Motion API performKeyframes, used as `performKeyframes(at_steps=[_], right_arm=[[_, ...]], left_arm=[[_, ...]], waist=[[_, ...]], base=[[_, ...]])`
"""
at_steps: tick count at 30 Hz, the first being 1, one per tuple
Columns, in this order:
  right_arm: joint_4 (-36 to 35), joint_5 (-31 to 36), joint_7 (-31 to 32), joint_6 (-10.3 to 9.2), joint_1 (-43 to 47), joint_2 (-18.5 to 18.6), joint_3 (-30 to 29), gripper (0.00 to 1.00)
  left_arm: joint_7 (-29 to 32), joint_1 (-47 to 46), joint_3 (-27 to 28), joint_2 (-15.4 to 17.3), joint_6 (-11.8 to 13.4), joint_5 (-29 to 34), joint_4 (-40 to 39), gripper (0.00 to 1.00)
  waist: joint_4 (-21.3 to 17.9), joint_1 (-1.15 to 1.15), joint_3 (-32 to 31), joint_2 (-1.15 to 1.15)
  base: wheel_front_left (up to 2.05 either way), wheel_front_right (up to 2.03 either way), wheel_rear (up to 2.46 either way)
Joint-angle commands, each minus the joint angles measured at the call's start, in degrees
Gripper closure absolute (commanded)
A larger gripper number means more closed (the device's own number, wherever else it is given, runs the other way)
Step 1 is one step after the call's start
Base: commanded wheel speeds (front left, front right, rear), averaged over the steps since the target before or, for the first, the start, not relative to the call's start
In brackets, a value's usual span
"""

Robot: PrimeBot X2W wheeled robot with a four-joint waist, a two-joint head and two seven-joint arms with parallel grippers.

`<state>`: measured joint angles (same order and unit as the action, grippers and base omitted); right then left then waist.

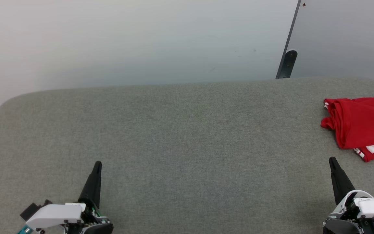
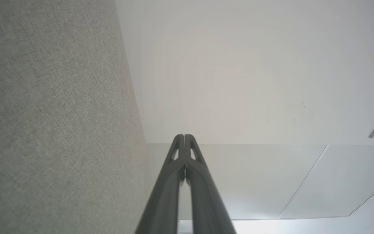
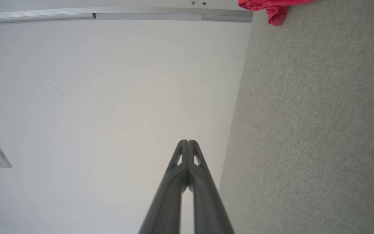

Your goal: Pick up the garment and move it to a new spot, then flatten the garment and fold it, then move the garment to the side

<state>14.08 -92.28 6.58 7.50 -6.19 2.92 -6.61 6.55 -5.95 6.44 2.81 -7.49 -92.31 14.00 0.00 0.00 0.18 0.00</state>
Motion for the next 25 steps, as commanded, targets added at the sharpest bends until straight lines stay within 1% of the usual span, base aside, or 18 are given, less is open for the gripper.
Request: performKeyframes(at_steps=[1,25], right_arm=[[-0.18,-0.26,0.11,-0.02,0.00,-0.20,0.07,1.00],[-0.18,-0.27,0.11,-0.02,0.00,-0.20,0.07,1.00]], left_arm=[[0.15,-0.56,0.14,0.03,0.00,-0.20,0.09,1.00],[0.15,-0.56,0.14,0.03,0.00,-0.20,0.08,1.00]], waist=[[0.00,0.00,0.00,0.00],[0.00,0.00,0.00,0.00]], base=[[0.00,0.00,0.00],[0.00,0.00,0.00]])
